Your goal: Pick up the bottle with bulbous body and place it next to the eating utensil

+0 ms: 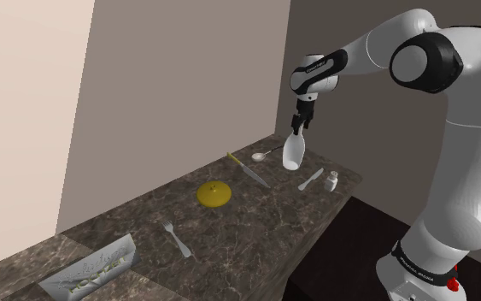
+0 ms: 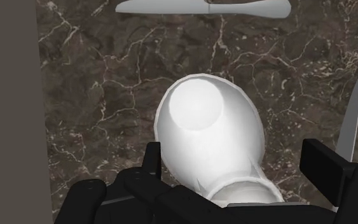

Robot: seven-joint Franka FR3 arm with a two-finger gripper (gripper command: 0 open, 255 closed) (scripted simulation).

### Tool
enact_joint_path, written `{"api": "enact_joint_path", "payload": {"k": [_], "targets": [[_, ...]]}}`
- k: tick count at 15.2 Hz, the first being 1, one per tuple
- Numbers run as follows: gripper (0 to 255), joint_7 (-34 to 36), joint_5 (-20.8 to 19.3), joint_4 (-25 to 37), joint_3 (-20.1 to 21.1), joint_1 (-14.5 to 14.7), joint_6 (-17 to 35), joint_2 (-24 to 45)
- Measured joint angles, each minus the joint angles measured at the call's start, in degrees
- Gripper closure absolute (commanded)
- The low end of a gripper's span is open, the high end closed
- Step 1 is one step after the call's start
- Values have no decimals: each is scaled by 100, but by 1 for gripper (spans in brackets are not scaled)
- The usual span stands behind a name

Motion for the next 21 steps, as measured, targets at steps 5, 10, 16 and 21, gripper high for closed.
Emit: {"api": "enact_joint_path", "payload": {"k": [5, 10, 16, 21], "targets": [[255, 0, 1, 1, 0, 0, 0, 0], [255, 0, 1, 1, 0, 0, 0, 0], [255, 38, -65, 173, -24, 13, -323, -158], [255, 75, -121, 395, -42, 25, -677, -296]]}}
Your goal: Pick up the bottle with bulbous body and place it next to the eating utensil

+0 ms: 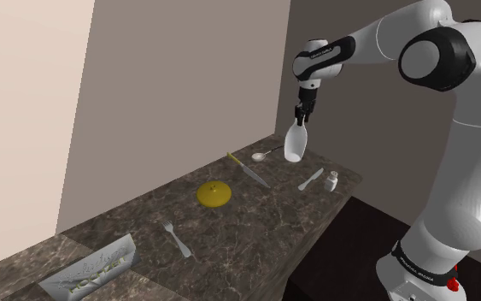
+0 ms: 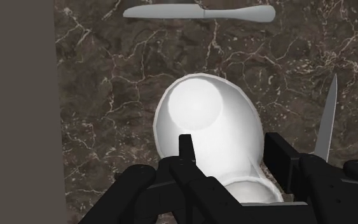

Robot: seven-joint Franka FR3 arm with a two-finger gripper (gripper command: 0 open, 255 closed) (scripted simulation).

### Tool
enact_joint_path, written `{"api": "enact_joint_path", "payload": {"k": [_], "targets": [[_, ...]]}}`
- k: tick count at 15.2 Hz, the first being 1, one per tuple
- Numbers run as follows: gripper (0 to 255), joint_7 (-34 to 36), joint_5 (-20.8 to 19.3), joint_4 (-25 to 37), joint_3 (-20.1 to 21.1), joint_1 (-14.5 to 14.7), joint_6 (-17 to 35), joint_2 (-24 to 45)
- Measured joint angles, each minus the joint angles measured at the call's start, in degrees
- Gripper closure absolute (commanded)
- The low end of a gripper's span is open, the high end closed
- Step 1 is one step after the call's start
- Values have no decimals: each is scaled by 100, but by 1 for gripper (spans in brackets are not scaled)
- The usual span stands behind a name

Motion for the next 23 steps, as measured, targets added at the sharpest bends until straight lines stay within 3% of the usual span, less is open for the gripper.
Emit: {"api": "enact_joint_path", "payload": {"k": [23], "targets": [[255, 73, -105, 1456, -44, -17, -1687, -244]]}}
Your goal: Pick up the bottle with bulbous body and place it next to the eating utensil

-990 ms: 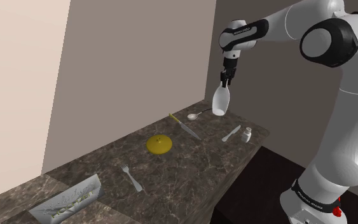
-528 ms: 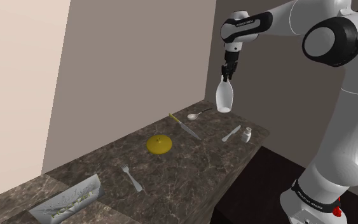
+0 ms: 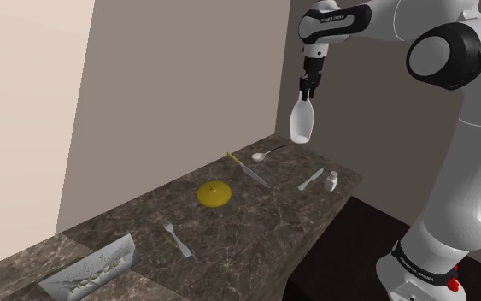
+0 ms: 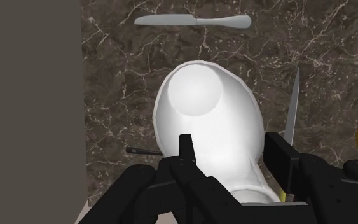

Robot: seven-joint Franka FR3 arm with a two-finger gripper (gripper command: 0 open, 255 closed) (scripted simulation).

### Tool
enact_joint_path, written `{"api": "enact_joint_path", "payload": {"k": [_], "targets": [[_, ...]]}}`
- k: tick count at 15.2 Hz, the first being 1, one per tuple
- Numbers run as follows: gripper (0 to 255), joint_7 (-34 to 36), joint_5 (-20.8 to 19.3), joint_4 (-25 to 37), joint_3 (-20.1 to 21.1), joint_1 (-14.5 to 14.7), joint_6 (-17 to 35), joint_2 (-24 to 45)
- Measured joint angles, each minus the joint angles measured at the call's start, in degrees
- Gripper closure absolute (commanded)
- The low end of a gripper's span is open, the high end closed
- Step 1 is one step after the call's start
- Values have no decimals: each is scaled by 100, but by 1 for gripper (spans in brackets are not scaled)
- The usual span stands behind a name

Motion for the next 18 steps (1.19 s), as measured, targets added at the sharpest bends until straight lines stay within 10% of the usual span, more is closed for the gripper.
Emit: {"api": "enact_joint_path", "payload": {"k": [18], "targets": [[255, -54, 130, 1959, -37, -167, -1573, 401]]}}
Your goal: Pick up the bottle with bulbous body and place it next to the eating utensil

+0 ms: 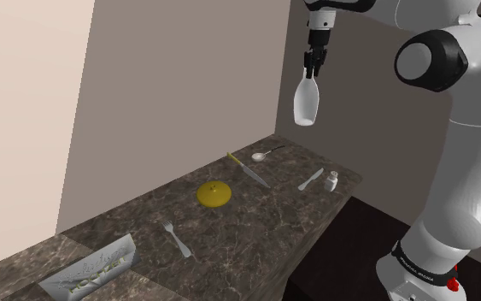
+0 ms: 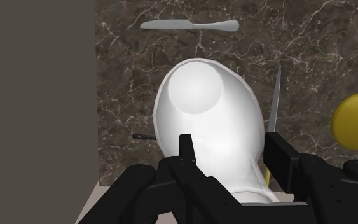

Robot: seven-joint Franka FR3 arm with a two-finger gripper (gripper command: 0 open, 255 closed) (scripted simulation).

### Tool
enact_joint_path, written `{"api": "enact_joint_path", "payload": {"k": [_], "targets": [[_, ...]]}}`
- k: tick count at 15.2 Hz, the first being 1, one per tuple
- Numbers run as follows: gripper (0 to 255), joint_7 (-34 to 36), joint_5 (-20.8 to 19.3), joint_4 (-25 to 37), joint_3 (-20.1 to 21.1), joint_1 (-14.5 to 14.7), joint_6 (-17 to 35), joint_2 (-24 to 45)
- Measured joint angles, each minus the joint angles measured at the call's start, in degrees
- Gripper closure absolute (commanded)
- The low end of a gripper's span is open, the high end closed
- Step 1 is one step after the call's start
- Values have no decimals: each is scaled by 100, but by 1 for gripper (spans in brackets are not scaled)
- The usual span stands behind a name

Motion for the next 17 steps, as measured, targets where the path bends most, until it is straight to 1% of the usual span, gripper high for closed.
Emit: {"api": "enact_joint_path", "payload": {"k": [5, 10, 11, 12, 17], "targets": [[255, -17, 101, 825, -5, -108, -544, 290], [255, -36, 266, 1954, 0, -309, -1218, 751], [255, 20, 221, 1787, 6, -222, -1184, 622], [255, 98, 138, 1409, 13, -79, -1047, 375], [255, 748, -176, 147, 203, 577, -670, -555]]}}
